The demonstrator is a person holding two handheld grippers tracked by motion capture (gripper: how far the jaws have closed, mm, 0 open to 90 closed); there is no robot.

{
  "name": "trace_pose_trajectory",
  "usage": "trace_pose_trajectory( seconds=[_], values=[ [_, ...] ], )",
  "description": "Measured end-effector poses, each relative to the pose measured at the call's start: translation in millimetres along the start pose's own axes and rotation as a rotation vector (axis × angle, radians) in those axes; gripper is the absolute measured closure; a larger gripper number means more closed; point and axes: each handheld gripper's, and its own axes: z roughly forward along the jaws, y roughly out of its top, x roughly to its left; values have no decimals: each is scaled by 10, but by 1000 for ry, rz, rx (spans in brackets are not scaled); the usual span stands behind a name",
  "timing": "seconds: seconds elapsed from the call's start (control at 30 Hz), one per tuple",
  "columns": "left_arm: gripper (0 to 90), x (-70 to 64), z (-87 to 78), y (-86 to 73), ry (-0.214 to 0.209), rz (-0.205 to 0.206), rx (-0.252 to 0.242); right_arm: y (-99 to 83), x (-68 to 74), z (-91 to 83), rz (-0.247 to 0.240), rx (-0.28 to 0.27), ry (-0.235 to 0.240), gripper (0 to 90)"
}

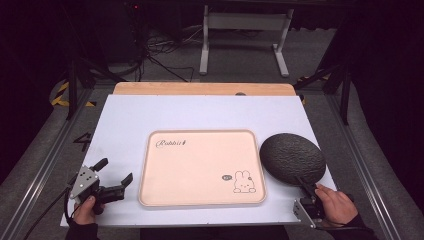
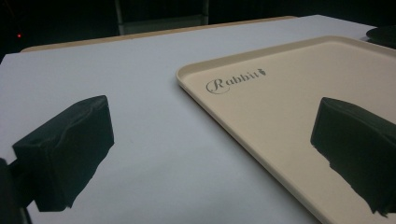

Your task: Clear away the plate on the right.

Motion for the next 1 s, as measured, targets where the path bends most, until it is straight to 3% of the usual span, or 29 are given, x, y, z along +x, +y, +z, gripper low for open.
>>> trace_pose_trajectory(
  seconds=[0.43, 1.0],
  values=[
    [2, 0, -1, 0, 0, 0, 0, 70, -249, -39, 29, -10, -27, 834],
    [2, 9, 4, 2, 2, -11, 3, 151, -531, -44, 8, -3, -54, 826]
  ],
)
